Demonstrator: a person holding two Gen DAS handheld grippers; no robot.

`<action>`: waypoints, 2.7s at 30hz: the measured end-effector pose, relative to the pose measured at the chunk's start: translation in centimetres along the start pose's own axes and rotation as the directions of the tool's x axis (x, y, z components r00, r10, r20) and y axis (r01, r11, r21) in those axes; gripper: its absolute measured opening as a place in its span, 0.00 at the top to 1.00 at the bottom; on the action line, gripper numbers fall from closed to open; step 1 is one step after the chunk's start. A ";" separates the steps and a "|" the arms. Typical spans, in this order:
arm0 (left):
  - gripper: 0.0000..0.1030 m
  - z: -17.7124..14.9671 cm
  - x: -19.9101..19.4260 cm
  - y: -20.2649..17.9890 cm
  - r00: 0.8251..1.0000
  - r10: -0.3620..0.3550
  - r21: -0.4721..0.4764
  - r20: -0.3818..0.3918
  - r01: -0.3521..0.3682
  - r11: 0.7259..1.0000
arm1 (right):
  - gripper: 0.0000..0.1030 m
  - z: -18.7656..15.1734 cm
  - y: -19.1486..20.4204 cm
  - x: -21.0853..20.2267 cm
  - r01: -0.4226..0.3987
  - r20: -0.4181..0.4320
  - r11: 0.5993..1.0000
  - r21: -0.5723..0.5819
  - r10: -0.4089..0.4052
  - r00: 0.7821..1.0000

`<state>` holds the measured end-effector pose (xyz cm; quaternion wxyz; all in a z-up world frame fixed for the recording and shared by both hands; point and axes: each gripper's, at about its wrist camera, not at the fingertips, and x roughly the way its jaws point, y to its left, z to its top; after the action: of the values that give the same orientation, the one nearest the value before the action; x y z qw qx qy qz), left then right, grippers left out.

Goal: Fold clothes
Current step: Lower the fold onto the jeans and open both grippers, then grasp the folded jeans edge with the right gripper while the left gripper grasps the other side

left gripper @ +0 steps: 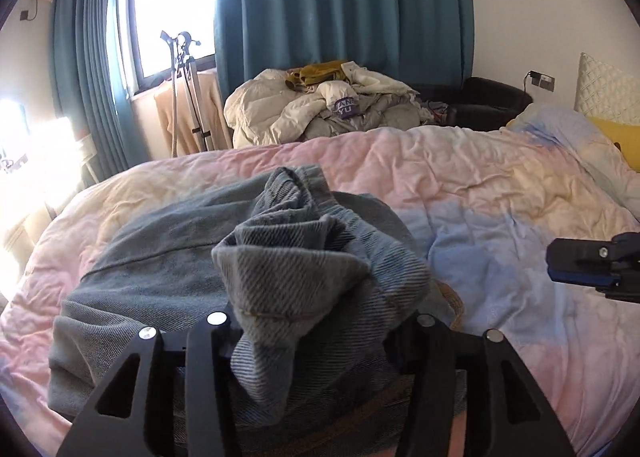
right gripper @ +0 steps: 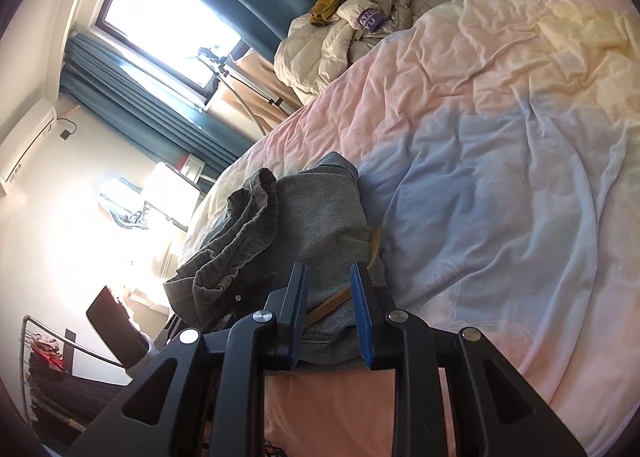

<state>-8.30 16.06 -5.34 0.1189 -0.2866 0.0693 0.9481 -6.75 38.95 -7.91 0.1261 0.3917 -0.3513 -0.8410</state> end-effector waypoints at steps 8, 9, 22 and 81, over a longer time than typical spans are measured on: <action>0.39 1.2 -5.3 0.6 0.987 -0.162 0.021 0.020 0.162 0.987 | 0.78 0.1 0.8 -1.3 -0.062 0.058 0.998 -0.012 0.063 0.996; 0.39 1.3 -5.8 0.9 0.986 -0.165 0.027 0.020 0.165 0.986 | 0.78 0.1 0.8 -1.3 -0.069 0.061 0.998 -0.011 0.070 0.996; 0.39 0.9 -7.2 10.7 0.997 -0.073 -0.116 -0.018 0.071 0.991 | 0.60 1.2 3.3 6.3 -0.193 -0.008 0.981 -0.019 0.193 0.981; 0.13 -3.7 5.7 23.9 0.845 -0.508 -0.617 -0.167 0.312 0.723 | 0.80 -1.8 5.0 13.3 0.252 0.033 0.919 -0.304 -0.254 0.967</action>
<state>-17.25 -6.67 -10.07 0.2247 -0.4685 -0.2634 0.8128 -14.50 27.96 -12.80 0.0769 0.4125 -0.1629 -0.8930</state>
